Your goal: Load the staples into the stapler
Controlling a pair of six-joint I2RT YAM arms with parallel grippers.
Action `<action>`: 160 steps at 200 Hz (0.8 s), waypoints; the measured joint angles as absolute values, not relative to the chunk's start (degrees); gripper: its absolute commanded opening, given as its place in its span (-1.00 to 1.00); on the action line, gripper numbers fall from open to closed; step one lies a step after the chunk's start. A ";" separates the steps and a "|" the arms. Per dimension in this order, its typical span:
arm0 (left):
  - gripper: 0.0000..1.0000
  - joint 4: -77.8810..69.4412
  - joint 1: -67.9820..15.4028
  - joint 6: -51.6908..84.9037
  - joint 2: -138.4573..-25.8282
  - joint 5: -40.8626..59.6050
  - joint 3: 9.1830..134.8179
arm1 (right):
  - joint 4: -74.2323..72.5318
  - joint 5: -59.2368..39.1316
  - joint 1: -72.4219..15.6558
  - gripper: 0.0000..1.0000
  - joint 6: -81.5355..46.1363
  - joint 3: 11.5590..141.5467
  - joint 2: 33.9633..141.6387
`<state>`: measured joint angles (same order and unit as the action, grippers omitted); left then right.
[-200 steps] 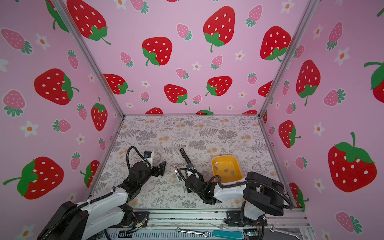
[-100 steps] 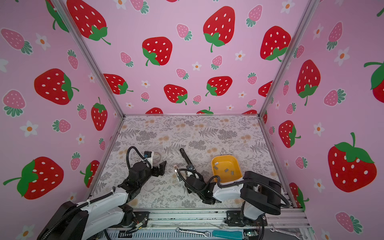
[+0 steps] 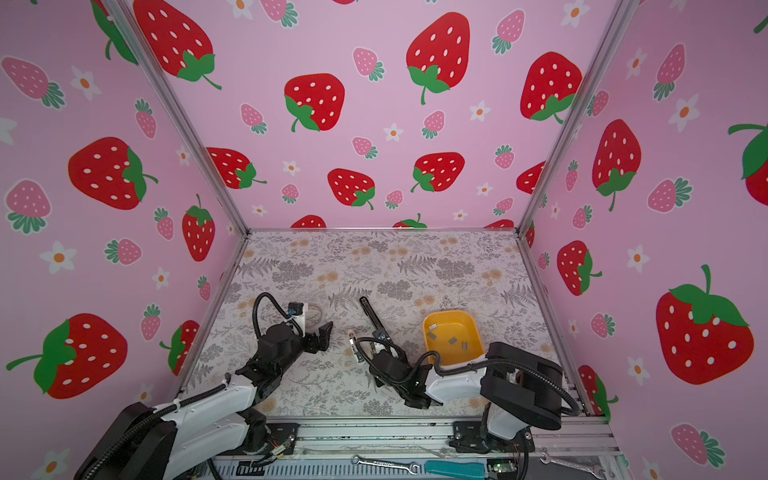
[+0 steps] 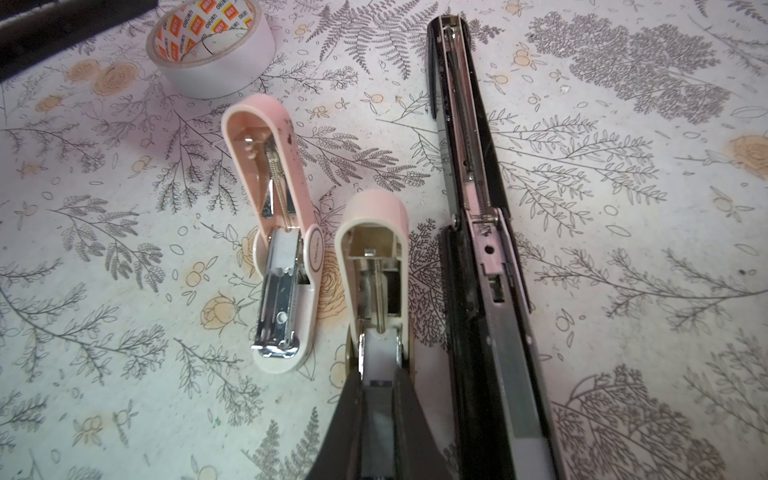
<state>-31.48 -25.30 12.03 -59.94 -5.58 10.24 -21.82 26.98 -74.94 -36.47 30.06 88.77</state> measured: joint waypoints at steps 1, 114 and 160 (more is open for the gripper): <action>0.98 -31.48 -25.30 12.01 -59.94 -5.58 10.24 | -21.82 26.96 -74.94 -0.97 -36.47 30.06 88.77; 0.98 -31.48 -25.41 12.03 -59.94 -5.61 10.24 | -24.71 26.61 -75.40 -0.63 -37.58 27.94 88.77; 0.98 -31.48 -25.41 12.03 -59.94 -5.61 10.24 | -23.49 26.22 -75.53 -0.48 -37.69 27.46 88.18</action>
